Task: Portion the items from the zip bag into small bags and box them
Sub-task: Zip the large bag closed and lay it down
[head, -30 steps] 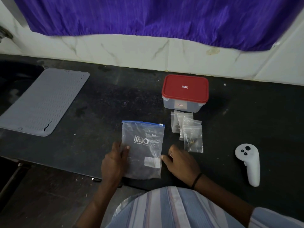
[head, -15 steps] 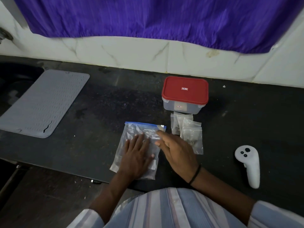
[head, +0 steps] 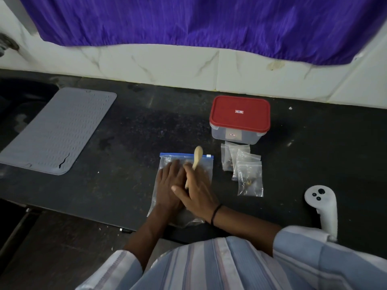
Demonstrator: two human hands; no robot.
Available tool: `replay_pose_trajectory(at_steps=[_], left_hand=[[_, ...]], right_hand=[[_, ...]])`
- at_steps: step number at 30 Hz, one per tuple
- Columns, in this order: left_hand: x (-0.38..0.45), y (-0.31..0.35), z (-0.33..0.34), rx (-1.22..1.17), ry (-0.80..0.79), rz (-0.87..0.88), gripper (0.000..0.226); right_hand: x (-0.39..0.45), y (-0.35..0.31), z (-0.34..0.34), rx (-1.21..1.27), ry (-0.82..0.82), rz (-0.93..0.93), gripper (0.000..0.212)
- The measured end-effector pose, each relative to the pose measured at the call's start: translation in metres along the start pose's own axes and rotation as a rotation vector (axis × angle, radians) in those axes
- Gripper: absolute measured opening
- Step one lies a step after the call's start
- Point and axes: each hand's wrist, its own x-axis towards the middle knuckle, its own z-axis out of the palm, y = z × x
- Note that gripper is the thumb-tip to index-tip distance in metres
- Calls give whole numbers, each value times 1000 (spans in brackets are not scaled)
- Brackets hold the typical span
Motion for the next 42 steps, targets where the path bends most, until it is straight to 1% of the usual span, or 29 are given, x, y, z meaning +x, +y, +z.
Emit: replay_pose_trajectory(at_steps=[2,5,9,11,16,20,25,27,29,30,32,33,34,36,38,40,42], left_hand=[[7,-7,4,40,-69,10,62],[13,-17,9,58,-170,-15,72],[18,-31,8,88,-203,14,77],[18,-35,8,76,-203,38,80],[16,-34,6,-17,-152,12,79],[17,-32,4,9,-144,-2,90],[17,-38,3,40,-164,23,95],[17,-38,3,44,-143,37,92],[16,-36,4,23,-67,49,79],[15,-34,4,7,-18,75,71],[14,-30,6,-45,62,171,58],[13,-27,7,-69,68,207,56],[13,-25,8,-73,41,212,57],[13,-24,12,-33,-58,129,66],[12,-28,16,27,-121,44,74],[13,-34,18,63,-133,27,77],[14,-36,15,24,-103,10,78]], right_hand=[[8,7,4,-75,-29,38,79],[13,19,4,-238,-117,87,97],[12,24,5,-370,-152,100,104],[12,27,5,-427,-162,69,107],[-5,39,-3,-486,-263,-48,128],[-26,50,-18,-509,-345,-137,136],[-31,52,-23,-499,-318,-152,135],[-31,49,-23,-497,-310,-125,135],[-29,43,-23,-457,-265,-76,131],[-28,39,-23,-420,-228,-70,126],[-20,30,-22,-346,-126,-122,110],[-14,27,-20,-315,-92,-147,103],[-8,26,-17,-291,-79,-155,100],[3,30,-9,-288,-116,-114,100],[7,40,-3,-364,-170,-63,103],[7,48,-2,-433,-187,-51,100],[6,50,-3,-460,-187,-71,94]])
